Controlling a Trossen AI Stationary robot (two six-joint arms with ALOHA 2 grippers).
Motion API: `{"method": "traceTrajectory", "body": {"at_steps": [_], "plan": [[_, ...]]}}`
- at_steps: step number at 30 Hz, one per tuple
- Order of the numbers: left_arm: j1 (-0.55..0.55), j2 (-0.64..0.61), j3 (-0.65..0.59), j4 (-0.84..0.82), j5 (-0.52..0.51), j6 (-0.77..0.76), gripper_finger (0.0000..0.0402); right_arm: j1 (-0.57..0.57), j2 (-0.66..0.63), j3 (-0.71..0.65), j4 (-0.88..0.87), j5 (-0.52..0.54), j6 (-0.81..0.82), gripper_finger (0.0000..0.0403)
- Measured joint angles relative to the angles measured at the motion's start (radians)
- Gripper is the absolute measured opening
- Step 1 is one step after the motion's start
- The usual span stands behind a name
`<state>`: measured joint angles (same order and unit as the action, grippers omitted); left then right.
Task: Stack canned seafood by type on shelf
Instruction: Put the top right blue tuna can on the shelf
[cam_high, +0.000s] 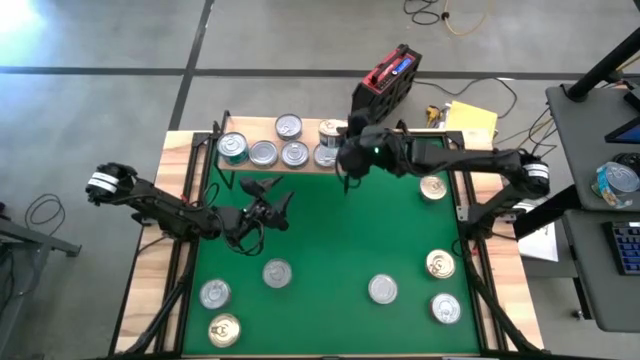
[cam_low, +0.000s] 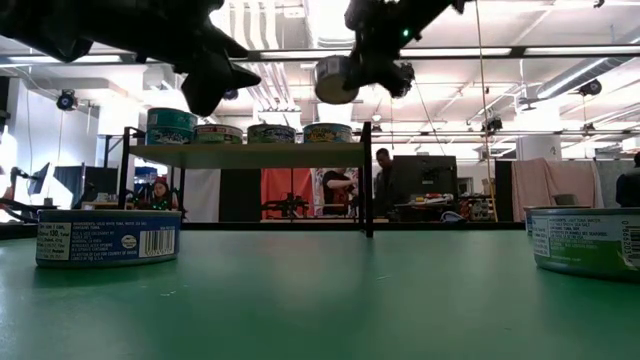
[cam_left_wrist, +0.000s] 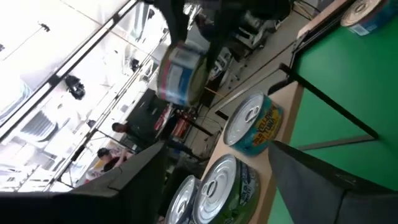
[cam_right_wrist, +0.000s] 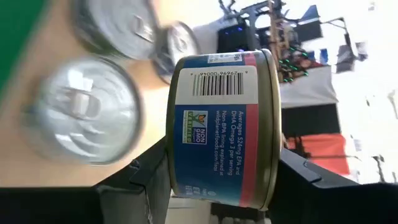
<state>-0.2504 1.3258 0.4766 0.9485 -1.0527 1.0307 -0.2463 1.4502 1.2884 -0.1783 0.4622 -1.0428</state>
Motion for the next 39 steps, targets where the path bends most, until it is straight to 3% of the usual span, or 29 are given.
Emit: {"method": "traceTrajectory", "body": {"at_steps": [9, 14, 19, 25, 39], "plan": [[0.000, -0.063, -0.009, -0.002, -0.040, 0.000, 0.0256, -0.120, 0.028, 0.001, 0.095, -0.102, -0.176, 0.0186], [0.000, -0.162, -0.036, -0.029, 0.087, -0.074, 0.0256, -0.173, 0.072, 0.001, 0.147, -0.116, -0.337, 0.0186], [0.000, -0.289, -0.083, -0.119, 0.184, -0.185, 0.0255, -0.201, 0.143, 0.000, 0.165, -0.157, -0.356, 0.0186], [0.000, -0.400, -0.117, -0.184, 0.217, -0.263, 0.0255, -0.201, 0.168, 0.000, 0.189, -0.170, -0.407, 0.0186], [0.000, -0.438, -0.144, -0.190, 0.218, -0.263, 0.0255, -0.199, 0.140, 0.000, 0.170, -0.173, -0.528, 0.0186]]}}
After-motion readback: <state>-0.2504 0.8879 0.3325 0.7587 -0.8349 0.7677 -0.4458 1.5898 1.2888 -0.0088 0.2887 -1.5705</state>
